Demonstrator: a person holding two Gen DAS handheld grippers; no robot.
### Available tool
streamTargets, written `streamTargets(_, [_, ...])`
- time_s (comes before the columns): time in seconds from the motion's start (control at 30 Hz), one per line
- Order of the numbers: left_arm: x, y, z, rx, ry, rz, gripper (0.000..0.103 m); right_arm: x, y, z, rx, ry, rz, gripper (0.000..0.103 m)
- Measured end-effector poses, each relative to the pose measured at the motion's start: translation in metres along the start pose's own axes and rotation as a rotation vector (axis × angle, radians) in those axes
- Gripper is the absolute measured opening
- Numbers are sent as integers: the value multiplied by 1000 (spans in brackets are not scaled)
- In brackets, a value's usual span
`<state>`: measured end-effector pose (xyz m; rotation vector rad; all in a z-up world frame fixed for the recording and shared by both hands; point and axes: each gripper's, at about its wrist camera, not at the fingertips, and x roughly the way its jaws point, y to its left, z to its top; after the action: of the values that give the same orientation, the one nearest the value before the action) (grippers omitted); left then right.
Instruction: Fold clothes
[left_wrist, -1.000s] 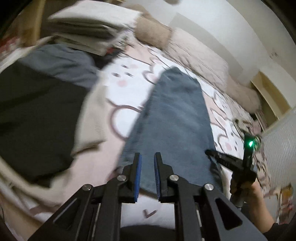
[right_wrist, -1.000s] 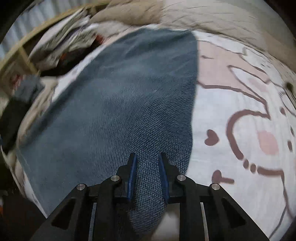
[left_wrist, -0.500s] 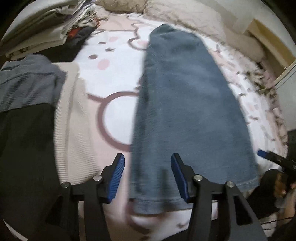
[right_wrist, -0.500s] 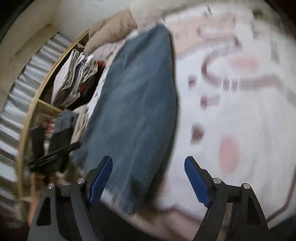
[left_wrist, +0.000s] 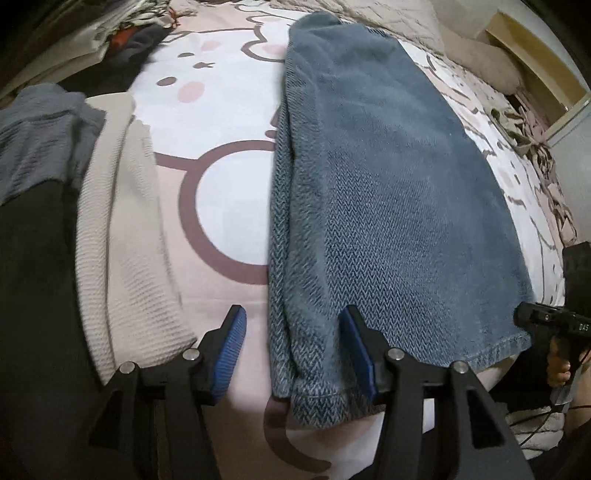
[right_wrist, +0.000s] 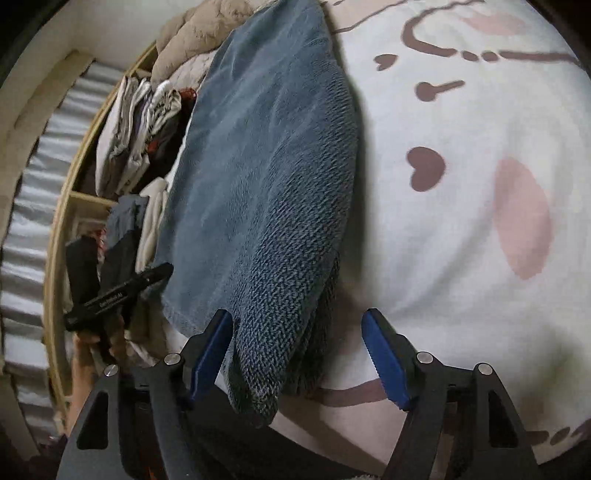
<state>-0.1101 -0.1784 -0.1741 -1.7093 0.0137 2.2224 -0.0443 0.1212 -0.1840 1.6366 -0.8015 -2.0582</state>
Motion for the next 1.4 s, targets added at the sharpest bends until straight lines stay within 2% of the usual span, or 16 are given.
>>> streamTargets(0.1, [0,3,1,-15,11,-23,51,5,8,-1,-42,27,-24,73])
streamTargets(0.17, [-1,4,1,-29,22,-54,39,8,13,-2,-70,44,-40,73])
streamTargets(0.2, [-1,3,1,-38,31,-80,25,11,16,-3,-88,49,-48,69])
streamTargets(0.23, [-1,2,1,-47,41,-106,15,12,16,-3,-85,48,-46,63])
streamTargets(0.27, [-3,1,3,-54,44,-115,15,14,16,-3,-83,46,-45,58])
streamTargets(0.33, [-6,0,5,-65,48,-129,11,16,11,0,-39,48,-12,23])
streamTargets(0.4, [-15,-3,6,-85,26,-139,10,17,1,3,38,55,46,18])
streamTargets(0.57, [-56,-29,5,-100,-61,-206,9,-13,9,12,15,29,120,15])
streamTargets(0.73, [-82,-84,-5,-78,-110,-316,9,-95,11,32,-50,-85,103,14])
streamTargets(0.87, [-89,-133,-27,-28,-93,-417,9,-163,-1,31,-71,-169,37,14])
streamTargets(1.03, [-68,-170,-62,-40,-26,-476,9,-207,-42,-7,-21,-171,-11,14])
streamTargets(1.13, [-39,-173,-76,-91,39,-449,9,-187,-71,-17,56,-138,-47,14])
streamTargets(1.23, [-25,-178,-85,-83,78,-375,10,-169,-86,-20,85,-111,-104,14])
streamTargets(1.3, [-33,-177,-86,-63,59,-320,14,-157,-91,-21,89,-95,-150,14])
streamTargets(1.4, [-64,-167,-70,-17,-37,-209,19,-140,-99,-21,96,-70,-217,14])
